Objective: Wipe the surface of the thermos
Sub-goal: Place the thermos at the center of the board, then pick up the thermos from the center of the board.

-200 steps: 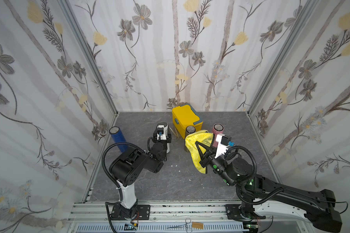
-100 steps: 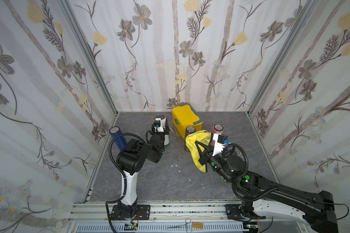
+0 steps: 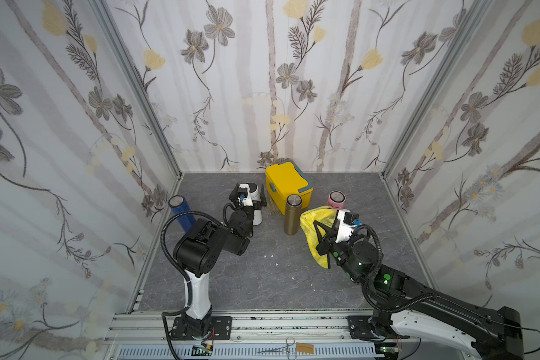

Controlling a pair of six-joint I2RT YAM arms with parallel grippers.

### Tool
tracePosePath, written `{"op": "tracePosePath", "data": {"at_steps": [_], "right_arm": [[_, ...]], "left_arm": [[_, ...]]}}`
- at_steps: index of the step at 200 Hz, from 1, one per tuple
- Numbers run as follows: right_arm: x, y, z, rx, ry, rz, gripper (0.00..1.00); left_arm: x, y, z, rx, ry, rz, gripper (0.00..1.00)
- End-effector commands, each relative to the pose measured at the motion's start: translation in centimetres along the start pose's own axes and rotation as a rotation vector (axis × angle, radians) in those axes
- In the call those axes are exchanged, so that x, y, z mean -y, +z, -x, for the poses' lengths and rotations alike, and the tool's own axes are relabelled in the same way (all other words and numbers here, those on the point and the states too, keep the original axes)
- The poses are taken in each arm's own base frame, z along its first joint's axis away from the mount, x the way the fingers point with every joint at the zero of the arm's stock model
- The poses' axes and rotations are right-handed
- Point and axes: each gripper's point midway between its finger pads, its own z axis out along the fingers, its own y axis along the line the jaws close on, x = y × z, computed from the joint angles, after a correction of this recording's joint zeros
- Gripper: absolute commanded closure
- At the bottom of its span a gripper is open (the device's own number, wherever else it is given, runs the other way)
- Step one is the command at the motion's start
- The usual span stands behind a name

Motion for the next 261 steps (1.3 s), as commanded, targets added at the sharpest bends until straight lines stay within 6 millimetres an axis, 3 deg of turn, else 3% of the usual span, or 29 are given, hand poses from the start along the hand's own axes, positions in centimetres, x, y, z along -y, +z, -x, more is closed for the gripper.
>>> {"op": "tracePosePath", "data": {"at_steps": [1, 50, 88, 130, 156, 201, 261], "right_arm": [[2.7, -0.3, -0.6, -0.007, -0.022, -0.102, 1.0], [9.0, -1.3, -2.0, 0.027, -0.068, -0.308, 1.0], [11.4, -1.8, -2.6, 0.058, -0.083, -0.352, 1.0], [12.8, -2.2, -3.8, 0.031, -0.082, -0.372, 0.96], [15.4, -3.4, -3.9, 0.052, -0.083, -0.486, 1.0], [18.3, -5.1, -4.0, 0.098, -0.065, -0.57, 1.0], [20.6, -7.0, -3.3, 0.164, 0.014, -0.592, 1.0]], "left_arm": [[0.1, -0.6, 2.0, 0.014, 0.02, 0.031, 0.0], [0.6, -2.4, 4.9, -0.059, 0.047, 0.062, 0.0], [-1.2, -4.3, 6.7, -0.158, 0.035, 0.145, 0.0], [-5.7, -7.6, 11.0, -0.199, -0.163, 0.222, 0.0], [-9.7, -10.4, 12.6, -0.147, -0.202, 0.352, 0.0], [-14.6, -13.1, 12.1, -0.193, -0.145, 0.556, 0.0], [-18.4, -14.8, 9.6, -0.228, -0.142, 0.679, 0.0]]}}
